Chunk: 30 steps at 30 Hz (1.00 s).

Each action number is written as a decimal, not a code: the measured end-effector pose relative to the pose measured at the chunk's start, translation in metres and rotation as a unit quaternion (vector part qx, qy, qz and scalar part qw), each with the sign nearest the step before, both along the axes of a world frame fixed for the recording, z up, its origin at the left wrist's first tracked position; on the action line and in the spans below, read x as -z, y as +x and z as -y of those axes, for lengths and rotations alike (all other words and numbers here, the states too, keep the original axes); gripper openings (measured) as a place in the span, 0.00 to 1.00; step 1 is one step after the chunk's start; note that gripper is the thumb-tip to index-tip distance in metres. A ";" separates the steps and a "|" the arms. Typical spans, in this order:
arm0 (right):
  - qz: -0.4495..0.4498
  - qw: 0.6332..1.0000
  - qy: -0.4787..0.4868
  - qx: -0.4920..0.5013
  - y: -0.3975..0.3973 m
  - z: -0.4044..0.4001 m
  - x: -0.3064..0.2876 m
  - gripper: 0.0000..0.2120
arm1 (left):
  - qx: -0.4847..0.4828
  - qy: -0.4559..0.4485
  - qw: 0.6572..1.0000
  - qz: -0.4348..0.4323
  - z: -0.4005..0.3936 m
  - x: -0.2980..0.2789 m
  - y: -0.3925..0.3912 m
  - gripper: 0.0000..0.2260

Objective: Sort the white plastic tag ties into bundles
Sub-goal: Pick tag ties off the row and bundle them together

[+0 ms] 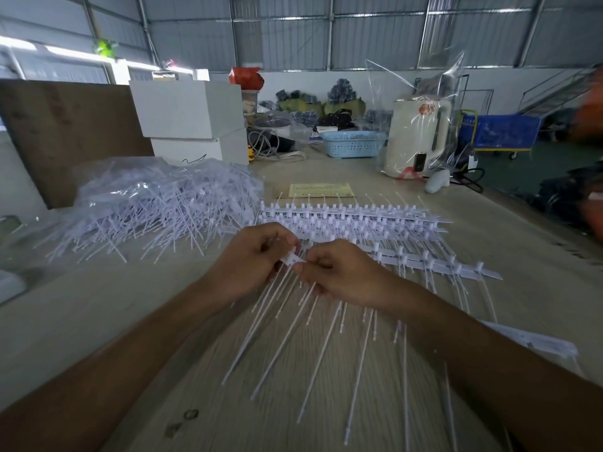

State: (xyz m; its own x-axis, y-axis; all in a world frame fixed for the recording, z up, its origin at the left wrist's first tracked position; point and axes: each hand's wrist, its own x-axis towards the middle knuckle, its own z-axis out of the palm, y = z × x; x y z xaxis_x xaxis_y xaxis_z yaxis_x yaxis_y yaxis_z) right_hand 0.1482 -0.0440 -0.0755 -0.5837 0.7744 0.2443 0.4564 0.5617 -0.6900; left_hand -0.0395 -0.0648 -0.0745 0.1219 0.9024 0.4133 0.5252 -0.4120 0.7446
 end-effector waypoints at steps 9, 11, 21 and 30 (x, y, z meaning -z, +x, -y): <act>-0.050 0.998 -0.011 -0.023 -0.004 0.000 0.003 0.13 | 0.034 -0.026 0.999 0.013 0.005 0.005 0.004 0.14; -0.063 0.995 -0.067 -0.042 0.003 -0.001 0.000 0.12 | 0.027 0.000 1.000 -0.008 0.005 0.005 0.005 0.15; 0.068 0.967 0.244 -0.003 0.001 0.001 0.005 0.07 | -0.031 -0.018 0.999 -0.038 -0.001 0.009 0.001 0.18; -0.010 0.994 0.102 0.029 -0.004 -0.001 0.009 0.11 | 0.020 -0.080 0.997 0.006 0.006 -0.004 -0.001 0.13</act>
